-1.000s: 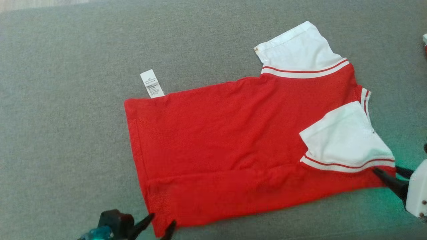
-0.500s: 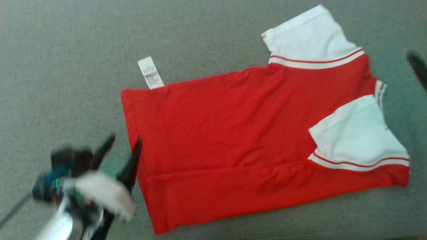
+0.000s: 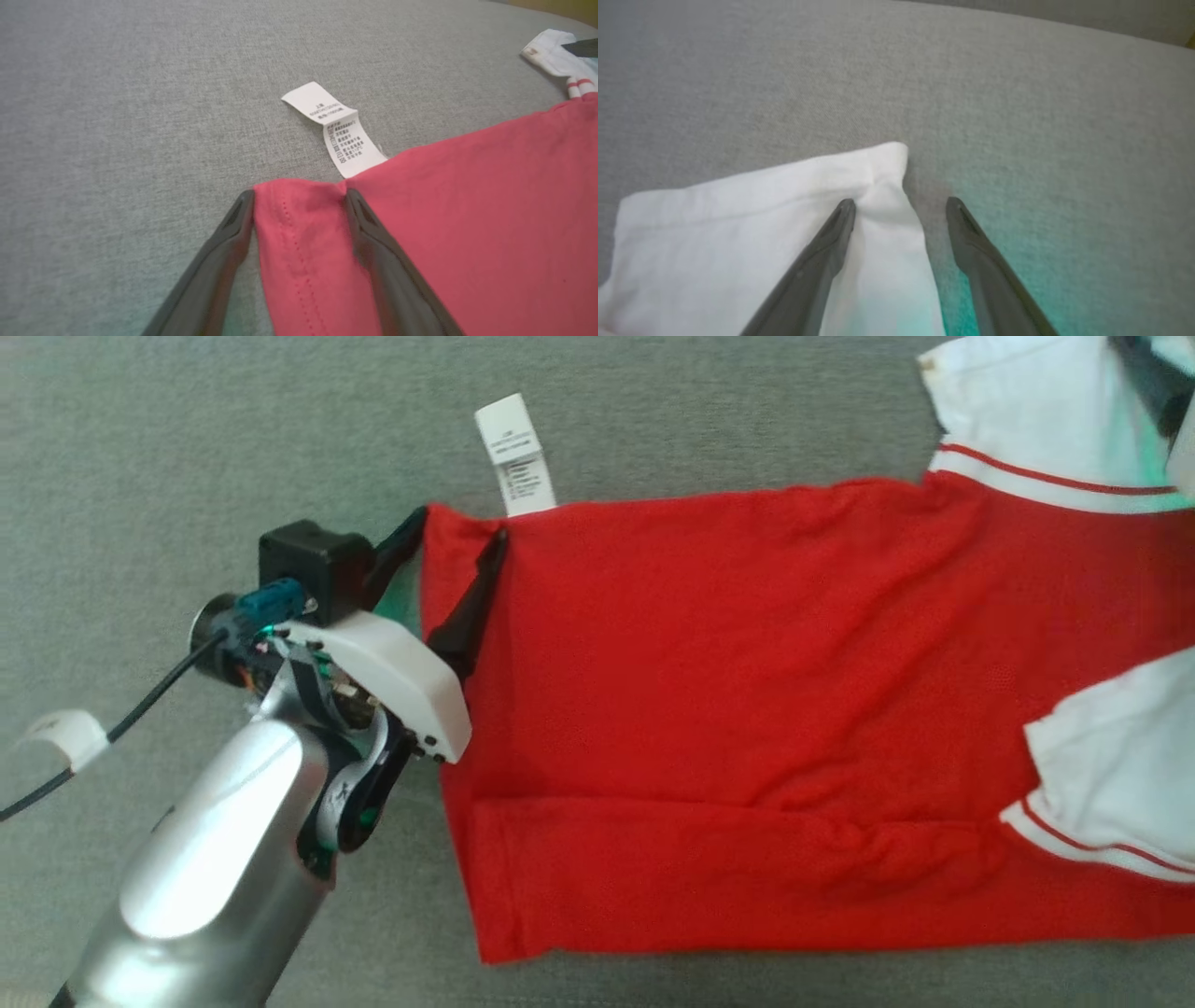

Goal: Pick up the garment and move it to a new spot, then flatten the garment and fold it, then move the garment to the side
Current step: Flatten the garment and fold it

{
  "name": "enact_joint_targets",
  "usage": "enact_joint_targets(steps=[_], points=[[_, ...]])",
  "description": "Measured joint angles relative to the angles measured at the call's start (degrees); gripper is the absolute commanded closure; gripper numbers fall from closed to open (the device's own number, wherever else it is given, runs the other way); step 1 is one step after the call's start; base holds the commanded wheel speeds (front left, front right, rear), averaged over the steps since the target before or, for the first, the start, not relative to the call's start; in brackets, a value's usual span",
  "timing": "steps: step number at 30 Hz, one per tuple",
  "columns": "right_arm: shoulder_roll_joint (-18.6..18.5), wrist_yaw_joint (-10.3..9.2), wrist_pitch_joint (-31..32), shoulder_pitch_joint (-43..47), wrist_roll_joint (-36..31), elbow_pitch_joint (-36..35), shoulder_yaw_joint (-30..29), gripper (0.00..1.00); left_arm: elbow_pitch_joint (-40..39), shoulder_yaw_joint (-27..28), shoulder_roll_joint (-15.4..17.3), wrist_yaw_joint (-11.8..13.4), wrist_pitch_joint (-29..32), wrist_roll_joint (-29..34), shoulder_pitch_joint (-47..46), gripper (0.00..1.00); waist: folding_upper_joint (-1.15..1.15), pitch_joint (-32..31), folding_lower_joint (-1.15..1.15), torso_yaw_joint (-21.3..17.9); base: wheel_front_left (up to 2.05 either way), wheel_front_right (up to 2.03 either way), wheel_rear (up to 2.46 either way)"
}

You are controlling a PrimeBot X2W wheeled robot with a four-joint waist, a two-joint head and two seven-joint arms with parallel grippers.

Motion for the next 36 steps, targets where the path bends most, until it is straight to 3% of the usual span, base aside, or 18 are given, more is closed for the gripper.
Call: enact_joint_targets(steps=[16,17,18,23,30,34,36], points=[[-0.6,0.0,-1.4,-4.6,6.1,5.7,7.7,0.0,1.5,-0.3,0.5,-1.4,1.6,-1.6,-0.7,0.0,0.0,-1.0,-0.01,0.3,0.0,0.0,0.0],[-0.8,-0.01,-1.4,-4.6,6.3,5.6,8.4,0.03,1.5,-0.4,0.7,-1.6,1.9,-1.7,-0.8,0.04,0.0,-1.0,-0.01,0.3,0.0,0.0,0.0],[-0.9,-0.01,-1.5,-4.7,6.6,5.5,9.0,1.0,1.3,-0.4,0.8,-2.0,2.0,-1.7,-0.8,1.0,0.0,-1.0,-0.01,0.2,0.0,0.0,0.0],[-0.9,-0.01,-6.5,-5.2,8.1,6.1,11.2,1.0,1.2,-0.3,1.0,-1.9,1.9,-1.7,-0.8,1.0,0.0,-1.2,0.0,-0.2,0.0,0.0,0.0],[-0.4,0.0,-13.1,-8.2,9.3,8.8,7.4,1.0,0.4,2.8,0.8,-0.3,-2.5,-2.9,-0.8,1.0,0.0,-2.7,0.0,-1.4,0.0,0.0,0.0],[-0.7,0.0,-13.1,-7.6,11.0,6.7,7.7,1.0,-1.7,3.8,0.8,0.1,-3.4,-3.8,-0.1,1.0,0.0,-3.8,0.01,-2.1,0.0,0.0,0.0],[-2.0,-0.01,-13.4,-3.3,13.7,1.8,8.1,1.0,-5.0,4.1,0.8,0.6,-4.7,-4.8,3.5,1.0,0.0,-5.3,0.0,-2.9,0.0,0.0,0.0]])
